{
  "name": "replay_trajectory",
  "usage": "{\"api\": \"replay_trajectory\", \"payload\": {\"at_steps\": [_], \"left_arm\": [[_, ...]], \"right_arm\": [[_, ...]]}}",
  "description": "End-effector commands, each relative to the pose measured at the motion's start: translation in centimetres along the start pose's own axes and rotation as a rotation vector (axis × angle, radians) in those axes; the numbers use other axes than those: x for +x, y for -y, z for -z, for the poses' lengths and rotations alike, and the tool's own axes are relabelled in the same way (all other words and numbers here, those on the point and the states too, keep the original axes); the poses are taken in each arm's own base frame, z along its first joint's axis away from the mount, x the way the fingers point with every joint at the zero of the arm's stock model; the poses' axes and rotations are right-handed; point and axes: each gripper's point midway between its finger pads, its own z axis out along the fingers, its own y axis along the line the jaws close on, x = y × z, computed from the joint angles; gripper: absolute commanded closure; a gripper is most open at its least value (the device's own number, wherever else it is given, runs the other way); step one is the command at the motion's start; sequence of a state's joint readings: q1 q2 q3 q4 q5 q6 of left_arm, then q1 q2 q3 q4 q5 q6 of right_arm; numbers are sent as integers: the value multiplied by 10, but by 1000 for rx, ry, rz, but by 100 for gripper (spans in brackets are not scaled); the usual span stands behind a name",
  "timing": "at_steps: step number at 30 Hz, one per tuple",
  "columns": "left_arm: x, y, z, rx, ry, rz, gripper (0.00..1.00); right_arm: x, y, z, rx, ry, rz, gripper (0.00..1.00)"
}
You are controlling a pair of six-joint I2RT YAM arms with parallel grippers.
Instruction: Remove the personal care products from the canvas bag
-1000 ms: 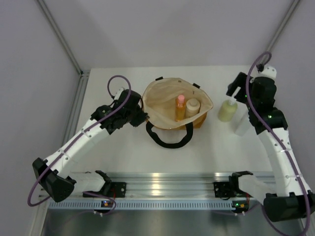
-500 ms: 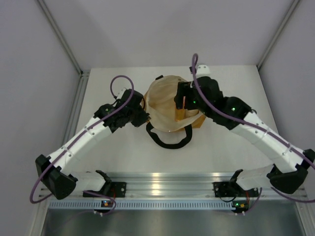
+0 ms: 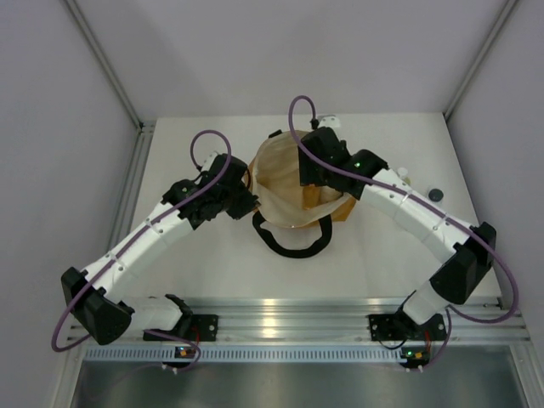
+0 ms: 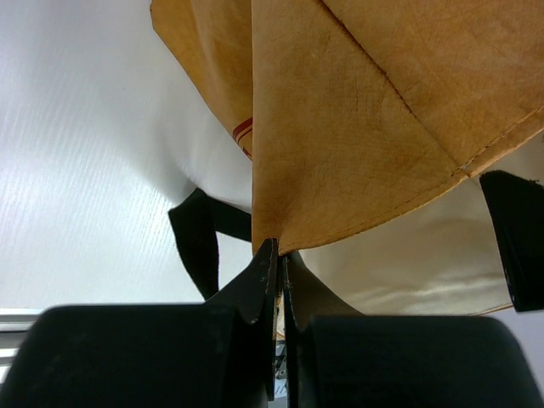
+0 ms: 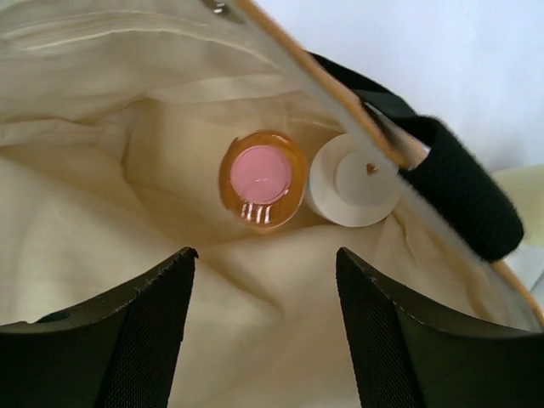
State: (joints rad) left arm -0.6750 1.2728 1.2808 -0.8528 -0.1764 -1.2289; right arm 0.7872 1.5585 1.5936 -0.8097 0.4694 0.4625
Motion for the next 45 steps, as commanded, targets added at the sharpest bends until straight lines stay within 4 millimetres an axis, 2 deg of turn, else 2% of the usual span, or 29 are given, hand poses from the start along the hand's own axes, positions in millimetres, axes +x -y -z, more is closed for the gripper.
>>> {"api": "replay_trajectory", "payload": {"at_steps": [1,8,14,17,24,27,32,36,38,42,45], "left_arm": [[-8,16,7,49,24,21,100],[-6,15,5,45,18,23,100],[-7,17,6,49,19,22,100],[-6,15,5,45,16,17,100],[-6,14,5,43,19,16,100],[-6,14,4,41,20,15,100],[-7,15,3,41,20,13,100],[-7,16,2,39,19,10,100],[-7,17,2,40,18,8,100],[-6,17,1,38,14,6,100],[-6,16,0,33,14,5,100]], "right_arm": [[-22,10,-7,18,41,-25,34],[-32,9,-31,-10,50,-49,34],[-27,2,-54,-2,17,-26,36],[-25,-2,-59,-14,9,-27,38],[-20,-1,-72,6,-10,-11,52],[-13,-3,-77,4,-29,-12,58],[-1,-3,-83,8,-53,-11,62],[-4,-3,-80,1,-46,-12,78],[-8,-4,-78,-4,-33,-8,81],[-22,-4,-64,-13,4,-19,100],[-32,-10,-50,-37,37,-21,100]]}}
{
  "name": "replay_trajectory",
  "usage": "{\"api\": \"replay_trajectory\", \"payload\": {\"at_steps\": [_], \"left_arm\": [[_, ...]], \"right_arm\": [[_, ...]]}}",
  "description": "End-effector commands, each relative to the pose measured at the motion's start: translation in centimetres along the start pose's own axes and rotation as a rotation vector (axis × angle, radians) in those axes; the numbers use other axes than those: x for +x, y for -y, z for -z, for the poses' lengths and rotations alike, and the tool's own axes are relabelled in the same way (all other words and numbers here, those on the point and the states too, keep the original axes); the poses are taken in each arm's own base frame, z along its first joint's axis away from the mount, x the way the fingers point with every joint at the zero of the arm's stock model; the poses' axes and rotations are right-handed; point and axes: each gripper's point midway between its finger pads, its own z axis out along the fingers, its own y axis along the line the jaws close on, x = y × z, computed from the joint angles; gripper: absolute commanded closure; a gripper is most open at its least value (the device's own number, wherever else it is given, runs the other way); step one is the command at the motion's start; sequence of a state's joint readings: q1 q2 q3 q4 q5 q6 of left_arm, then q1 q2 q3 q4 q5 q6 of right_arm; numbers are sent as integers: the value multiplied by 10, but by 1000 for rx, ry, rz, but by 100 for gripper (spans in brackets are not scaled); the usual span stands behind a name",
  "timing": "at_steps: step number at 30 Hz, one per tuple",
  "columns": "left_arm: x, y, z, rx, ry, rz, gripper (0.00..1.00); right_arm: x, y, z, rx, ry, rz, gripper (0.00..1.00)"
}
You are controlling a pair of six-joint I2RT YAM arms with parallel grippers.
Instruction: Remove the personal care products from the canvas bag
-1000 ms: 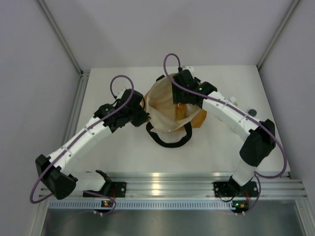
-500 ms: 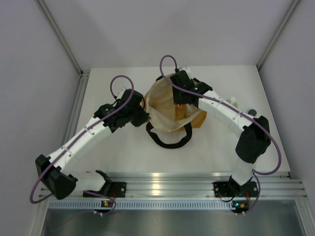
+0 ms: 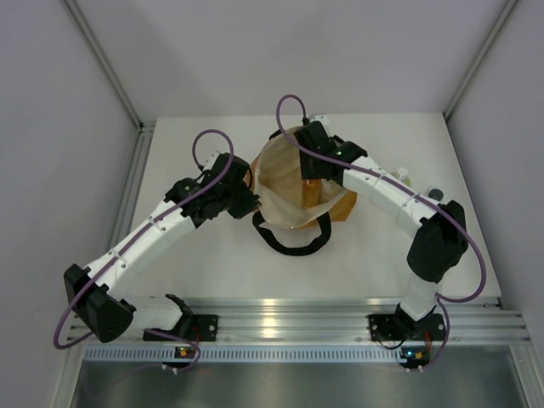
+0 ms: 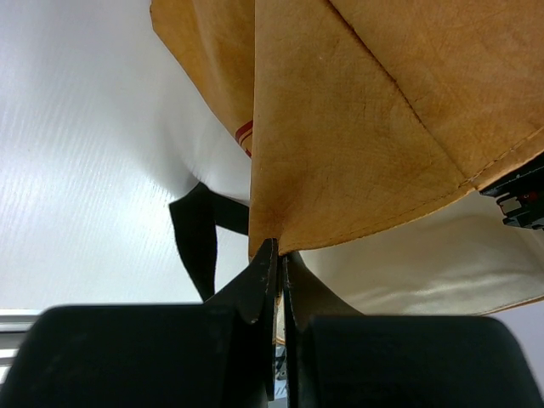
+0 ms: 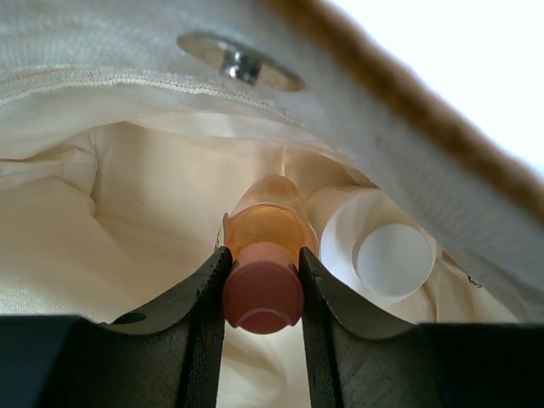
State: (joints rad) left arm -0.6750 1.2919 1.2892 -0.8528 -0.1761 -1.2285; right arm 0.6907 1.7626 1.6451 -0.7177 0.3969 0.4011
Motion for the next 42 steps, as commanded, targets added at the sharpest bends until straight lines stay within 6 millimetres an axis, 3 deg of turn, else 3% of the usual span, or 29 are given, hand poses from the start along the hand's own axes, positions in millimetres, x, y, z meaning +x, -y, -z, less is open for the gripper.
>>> {"api": "replay_trajectory", "payload": {"at_steps": [1,5,16,27,36,42], "left_arm": [[-6,15,4,41,19,7,100],[-6,15,3,39,16,5,100],[-6,17,1,37,13,3,100],[-4,18,-1,37,3,2,100],[-2,18,-5,29,-5,5,100],[-2,16,-6,24,-5,7,100]], "right_arm": [[-40,-13,33,-74,123,-41,100],[-57,-16,54,-92,166,-43,100],[-79,-25,99,-127,232,-17,100],[-106,-27,184,-193,318,16,100],[-102,-20,237,-279,325,50,100],[-100,-1,268,-302,337,24,100]]}}
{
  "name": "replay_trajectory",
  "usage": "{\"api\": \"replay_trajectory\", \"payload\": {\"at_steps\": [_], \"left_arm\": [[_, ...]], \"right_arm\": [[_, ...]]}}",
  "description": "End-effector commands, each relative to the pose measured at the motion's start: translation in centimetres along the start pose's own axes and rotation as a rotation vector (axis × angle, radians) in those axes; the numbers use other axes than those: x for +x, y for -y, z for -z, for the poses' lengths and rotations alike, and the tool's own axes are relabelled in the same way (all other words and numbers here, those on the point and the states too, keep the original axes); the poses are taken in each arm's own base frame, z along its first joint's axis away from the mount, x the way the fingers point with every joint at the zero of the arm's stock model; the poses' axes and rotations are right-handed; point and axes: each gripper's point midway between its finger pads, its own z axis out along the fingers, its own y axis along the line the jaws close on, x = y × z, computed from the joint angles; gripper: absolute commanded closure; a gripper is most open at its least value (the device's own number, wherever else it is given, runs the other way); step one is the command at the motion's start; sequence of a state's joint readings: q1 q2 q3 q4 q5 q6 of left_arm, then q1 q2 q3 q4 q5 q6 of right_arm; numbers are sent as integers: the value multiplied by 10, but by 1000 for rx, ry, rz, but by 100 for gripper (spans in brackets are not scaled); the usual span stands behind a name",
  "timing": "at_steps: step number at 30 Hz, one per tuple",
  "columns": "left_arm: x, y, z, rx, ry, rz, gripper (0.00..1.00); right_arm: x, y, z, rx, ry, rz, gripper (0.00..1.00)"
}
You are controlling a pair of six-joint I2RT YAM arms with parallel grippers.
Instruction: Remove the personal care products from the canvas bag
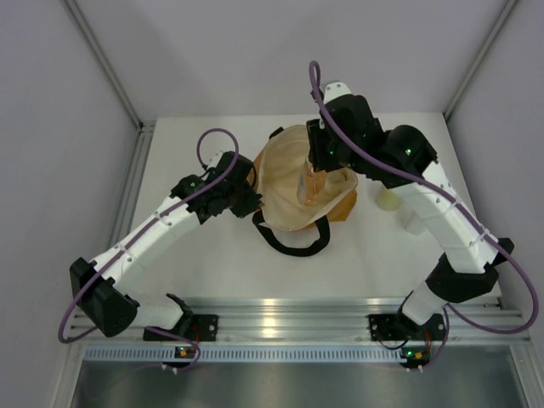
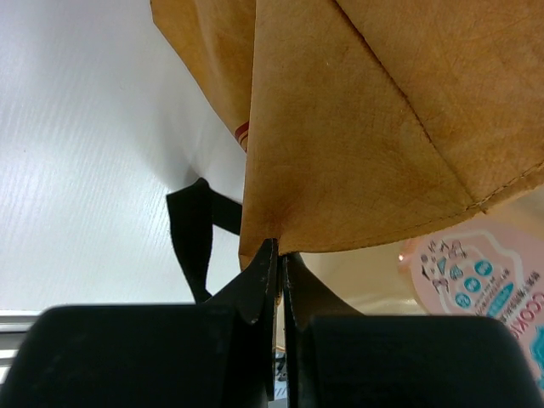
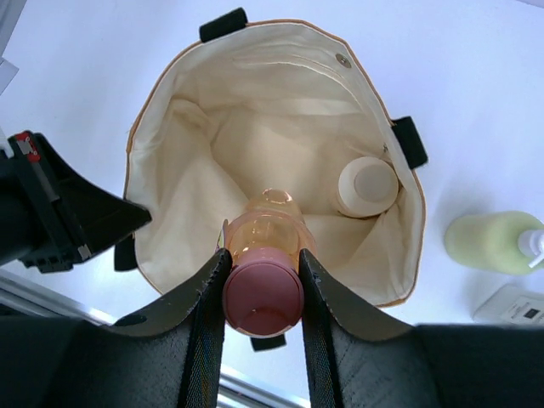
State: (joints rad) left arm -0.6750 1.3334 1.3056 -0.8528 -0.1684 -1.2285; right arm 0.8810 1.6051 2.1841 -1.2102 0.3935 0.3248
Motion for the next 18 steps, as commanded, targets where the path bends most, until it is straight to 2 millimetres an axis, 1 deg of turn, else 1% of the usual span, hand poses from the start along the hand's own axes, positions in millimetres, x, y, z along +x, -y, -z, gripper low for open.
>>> {"api": "replay_trajectory", "payload": {"at_steps": [1,3,4,9,13,18], "left_arm": [[-4,14,3,41,9,11,100],[-3,14,2,39,3,11,100],[-3,14,2,38,1,11,100],[-2,11,1,33,3,9,100],[-2,11,0,32,2,10,100],[-2,11,1,34,1,9,100]], "right_arm": [[-42,10,67,-68,190,-85,100],[-40,14,73,-66,185,-87,100],[-40,17,80,-68,194,-95,100],[-39,28,100,-65,207,-119,100],[-35,40,114,-40,215,-130,100],[-31,64,130,19,236,-152,100]]}}
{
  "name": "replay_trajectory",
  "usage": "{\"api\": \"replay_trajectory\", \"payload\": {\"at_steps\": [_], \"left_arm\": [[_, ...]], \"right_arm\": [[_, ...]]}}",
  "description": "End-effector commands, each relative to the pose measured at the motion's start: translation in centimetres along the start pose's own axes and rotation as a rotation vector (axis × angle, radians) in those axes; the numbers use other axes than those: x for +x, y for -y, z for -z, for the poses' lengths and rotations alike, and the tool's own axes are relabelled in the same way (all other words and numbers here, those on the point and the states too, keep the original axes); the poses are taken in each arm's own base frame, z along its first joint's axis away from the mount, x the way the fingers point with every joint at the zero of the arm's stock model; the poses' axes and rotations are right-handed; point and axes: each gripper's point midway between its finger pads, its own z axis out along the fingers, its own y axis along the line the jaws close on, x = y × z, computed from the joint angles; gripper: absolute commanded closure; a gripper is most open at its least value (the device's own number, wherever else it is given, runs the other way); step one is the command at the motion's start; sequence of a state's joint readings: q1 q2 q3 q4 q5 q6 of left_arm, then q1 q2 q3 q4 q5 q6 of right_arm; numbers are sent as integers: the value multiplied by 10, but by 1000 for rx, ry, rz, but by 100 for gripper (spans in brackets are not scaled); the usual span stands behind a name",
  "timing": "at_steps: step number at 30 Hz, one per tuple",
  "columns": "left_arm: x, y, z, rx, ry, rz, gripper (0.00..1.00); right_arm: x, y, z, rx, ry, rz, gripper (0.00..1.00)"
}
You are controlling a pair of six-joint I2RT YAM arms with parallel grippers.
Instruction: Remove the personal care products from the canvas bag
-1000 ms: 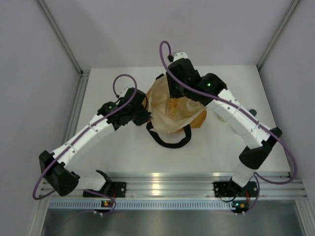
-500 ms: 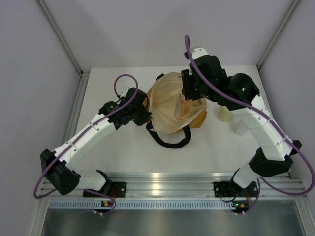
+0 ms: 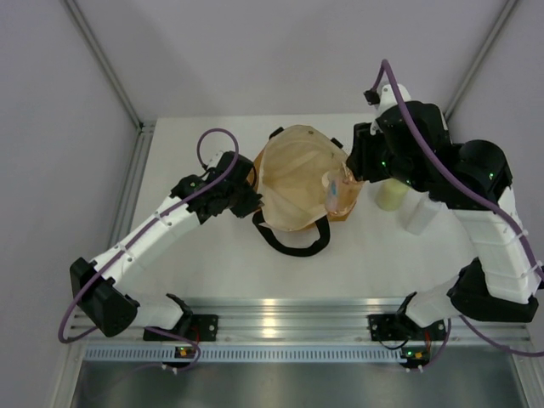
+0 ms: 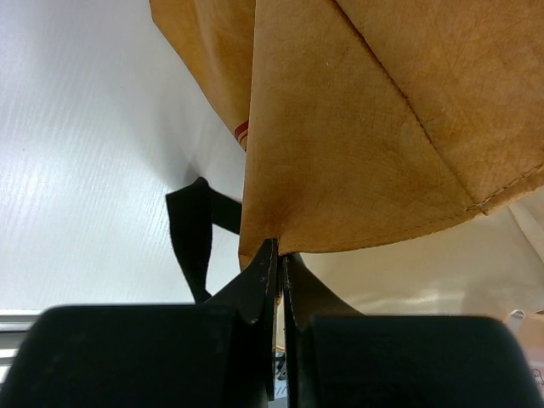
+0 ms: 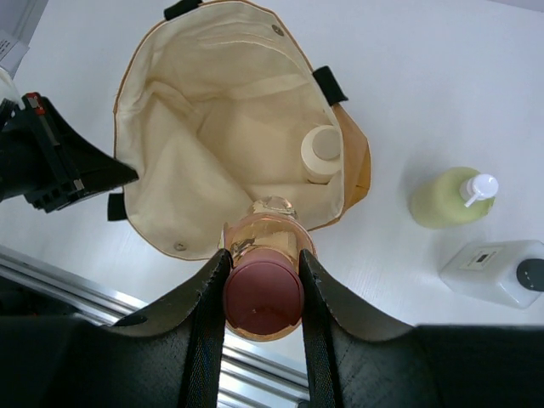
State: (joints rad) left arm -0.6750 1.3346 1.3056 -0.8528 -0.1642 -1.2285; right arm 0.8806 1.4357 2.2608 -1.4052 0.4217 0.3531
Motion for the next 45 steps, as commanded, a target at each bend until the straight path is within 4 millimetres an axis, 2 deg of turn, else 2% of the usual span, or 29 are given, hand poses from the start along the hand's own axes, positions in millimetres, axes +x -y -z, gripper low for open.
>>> {"api": "replay_trajectory", "payload": {"at_steps": [1,8,12,13,15,16,18,20,21,22,23,24,25,26,27,28,29,31,32,33,34,35,36,37,38,40,41,45], "left_arm": [[-3,11,1,33,7,8,100],[-2,11,3,37,4,8,100],[-3,11,4,40,5,8,100],[-2,12,4,42,4,10,100],[-3,12,5,43,4,9,100],[-3,12,5,44,6,11,100],[-3,12,5,46,7,11,100],[-4,13,7,51,9,13,100],[-4,13,8,51,9,14,100],[-4,13,8,54,11,13,100],[-4,14,9,56,10,13,100],[-5,14,9,58,11,12,100],[-4,14,9,59,10,12,100],[-4,13,9,58,10,10,100],[-3,13,9,57,8,8,100],[-3,13,9,57,6,9,100],[-3,13,9,60,4,8,100],[-2,13,10,64,2,5,100],[-2,12,10,61,1,2,100],[-1,11,10,61,0,0,100],[-1,10,10,60,-1,-1,100],[0,9,10,59,-3,0,100],[0,9,10,60,-7,1,100],[1,9,11,62,-10,0,100],[2,8,10,59,-12,-1,100],[3,8,10,61,-17,-3,100],[3,8,11,63,-17,-5,100],[3,7,11,62,-19,-15,100]], "right_arm": [[-36,23,46,12,191,-109,100],[-25,57,53,147,187,-110,100],[-13,78,43,265,177,-86,100],[-17,81,48,266,207,-103,100],[-11,93,42,319,205,-112,100],[-13,97,46,325,229,-131,100],[-1,108,35,373,206,-135,100],[-1,119,35,395,254,-177,100],[15,123,20,424,217,-167,100],[12,127,23,417,265,-200,100],[30,137,9,460,229,-193,100],[36,141,4,478,229,-199,100],[34,149,6,492,274,-232,100],[53,155,-10,518,229,-218,100],[60,159,-16,529,223,-228,100],[59,159,-21,508,248,-247,100],[75,168,-33,538,213,-248,100],[75,178,-40,552,254,-253,100],[91,183,-51,563,222,-246,100],[95,187,-57,554,222,-247,100],[89,193,-58,540,263,-262,100],[102,198,-67,551,241,-266,100],[106,201,-70,552,243,-272,100],[100,205,-71,546,283,-274,100],[111,208,-79,547,267,-269,100],[107,212,-84,527,315,-251,100],[119,215,-91,528,302,-249,100],[128,226,-99,530,292,-262,100]]}}
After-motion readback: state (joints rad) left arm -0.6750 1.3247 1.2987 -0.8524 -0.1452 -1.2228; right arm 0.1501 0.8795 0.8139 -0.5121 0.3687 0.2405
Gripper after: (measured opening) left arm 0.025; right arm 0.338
